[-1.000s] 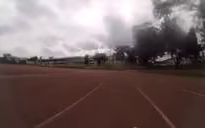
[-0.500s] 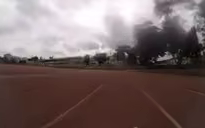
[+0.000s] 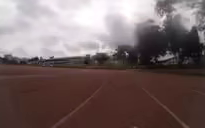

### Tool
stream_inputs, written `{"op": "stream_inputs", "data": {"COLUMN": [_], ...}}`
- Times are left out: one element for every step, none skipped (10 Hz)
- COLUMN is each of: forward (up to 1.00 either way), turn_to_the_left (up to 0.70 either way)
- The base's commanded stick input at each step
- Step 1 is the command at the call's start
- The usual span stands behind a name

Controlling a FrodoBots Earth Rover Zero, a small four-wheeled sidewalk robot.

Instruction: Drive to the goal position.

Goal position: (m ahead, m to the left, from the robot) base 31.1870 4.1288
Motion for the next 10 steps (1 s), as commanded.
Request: {"op": "stream_inputs", "data": {"forward": [0.67,0.67,0.67,0.67,0.67,0.67,0.67,0.67,0.67,0.67], "turn_to_the_left": [0.00,0.00,0.00,0.00,0.00,0.00,0.00,0.00,0.00,0.00]}}
